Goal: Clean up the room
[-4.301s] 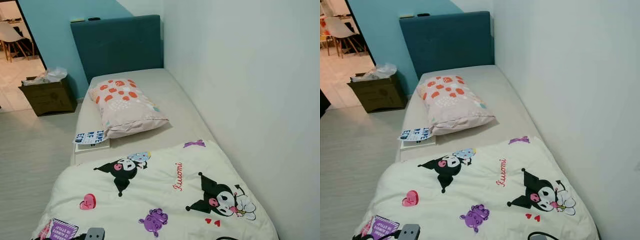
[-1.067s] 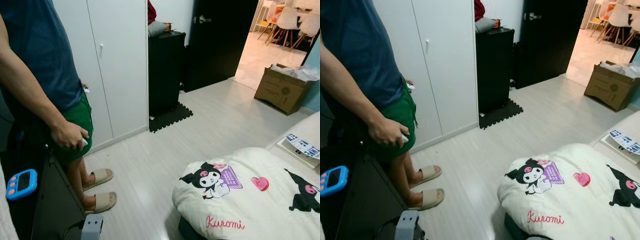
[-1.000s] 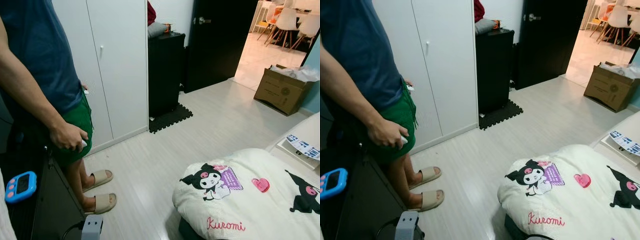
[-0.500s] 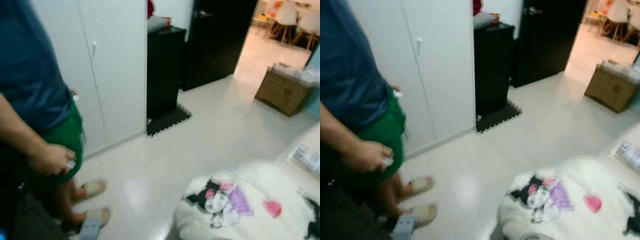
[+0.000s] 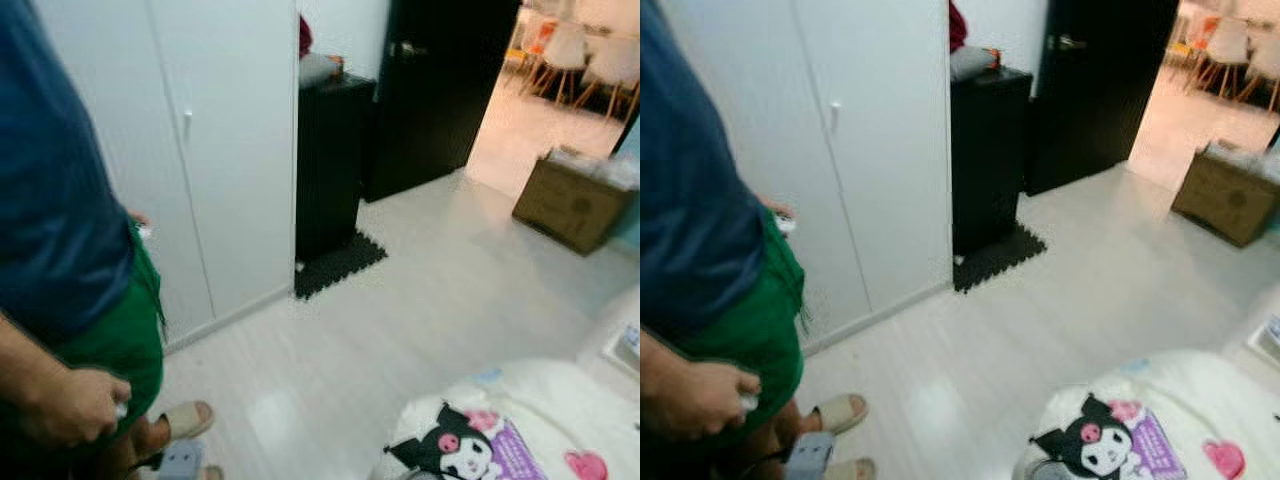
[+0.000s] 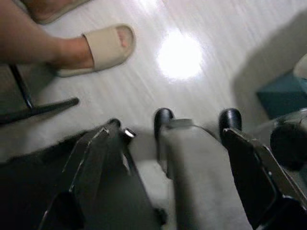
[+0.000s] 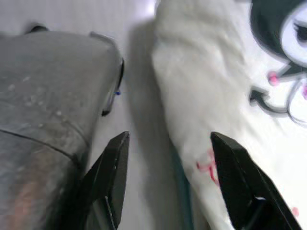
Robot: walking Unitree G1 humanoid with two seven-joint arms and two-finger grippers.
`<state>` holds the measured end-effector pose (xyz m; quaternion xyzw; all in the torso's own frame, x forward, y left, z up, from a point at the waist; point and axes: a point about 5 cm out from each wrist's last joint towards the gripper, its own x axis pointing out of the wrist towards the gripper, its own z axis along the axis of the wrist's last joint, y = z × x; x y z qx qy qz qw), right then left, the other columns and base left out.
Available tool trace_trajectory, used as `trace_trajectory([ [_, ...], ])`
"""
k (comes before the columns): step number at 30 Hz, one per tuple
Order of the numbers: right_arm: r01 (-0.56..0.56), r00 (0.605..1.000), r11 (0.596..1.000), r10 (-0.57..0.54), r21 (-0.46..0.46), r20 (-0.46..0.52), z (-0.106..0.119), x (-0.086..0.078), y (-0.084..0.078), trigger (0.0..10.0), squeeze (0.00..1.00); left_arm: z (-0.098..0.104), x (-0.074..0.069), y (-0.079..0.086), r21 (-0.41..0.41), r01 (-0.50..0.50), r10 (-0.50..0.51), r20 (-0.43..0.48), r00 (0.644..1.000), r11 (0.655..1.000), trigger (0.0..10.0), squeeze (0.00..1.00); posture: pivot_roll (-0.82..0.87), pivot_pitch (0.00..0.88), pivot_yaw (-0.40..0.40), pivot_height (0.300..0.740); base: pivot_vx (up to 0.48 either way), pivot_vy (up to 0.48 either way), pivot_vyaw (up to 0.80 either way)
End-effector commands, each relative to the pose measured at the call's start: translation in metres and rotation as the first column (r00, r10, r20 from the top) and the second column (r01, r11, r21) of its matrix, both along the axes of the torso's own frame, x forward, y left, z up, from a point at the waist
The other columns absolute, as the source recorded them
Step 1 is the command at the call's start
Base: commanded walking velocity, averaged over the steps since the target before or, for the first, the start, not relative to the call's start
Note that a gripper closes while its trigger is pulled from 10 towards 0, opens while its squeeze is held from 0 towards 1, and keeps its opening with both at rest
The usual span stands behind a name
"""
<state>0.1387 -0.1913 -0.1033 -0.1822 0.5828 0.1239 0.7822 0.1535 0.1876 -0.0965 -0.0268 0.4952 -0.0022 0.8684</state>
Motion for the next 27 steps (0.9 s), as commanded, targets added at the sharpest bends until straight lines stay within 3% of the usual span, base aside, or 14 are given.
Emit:
trace_trajectory([
  [1, -0.025, 0.998, 1.000, 0.024, -0.014, -0.066, -0.004, -0.014, -0.007, 10.0, 0.00, 0.002, 0.006, -0.004, -0.002, 0.023, -0.023, 0.011, 1.000, 1.000, 10.0, 0.00, -0.09, 0.000, -0.021, 0.740, 0.371, 0.000, 0.00],
  [5, -0.041, 0.994, 0.999, 0.039, -0.018, -0.098, -0.005, -0.021, -0.009, 10.0, 0.00, 0.002, 0.005, -0.003, -0.001, 0.025, -0.025, 0.010, 1.000, 1.000, 10.0, 0.00, -0.09, 0.000, -0.021, 0.740, 0.371, 0.000, 0.00],
  [7, -0.067, 0.984, 0.997, 0.063, -0.022, -0.169, -0.008, -0.035, -0.013, 10.0, 0.00, 0.001, 0.005, -0.003, -0.001, 0.029, -0.029, 0.009, 1.000, 1.000, 10.0, 0.00, -0.09, 0.000, -0.021, 0.740, 0.373, 0.000, -0.76],
  [15, -0.066, 0.972, 0.998, 0.059, -0.023, -0.228, -0.011, -0.051, -0.013, 10.0, 0.00, 0.001, 0.003, -0.004, -0.001, 0.038, -0.038, 0.007, 0.999, 0.999, 10.0, 0.00, -0.09, 0.000, -0.019, 0.740, 0.373, 0.000, -0.76],
  [27, -0.065, 0.971, 0.997, 0.056, -0.031, -0.230, -0.010, -0.051, -0.019, 10.0, 0.00, 0.000, 0.001, -0.004, 0.000, 0.040, -0.040, 0.002, 0.999, 0.999, 10.0, 0.00, -0.08, 0.000, -0.028, 0.740, 0.371, 0.000, -0.75],
])
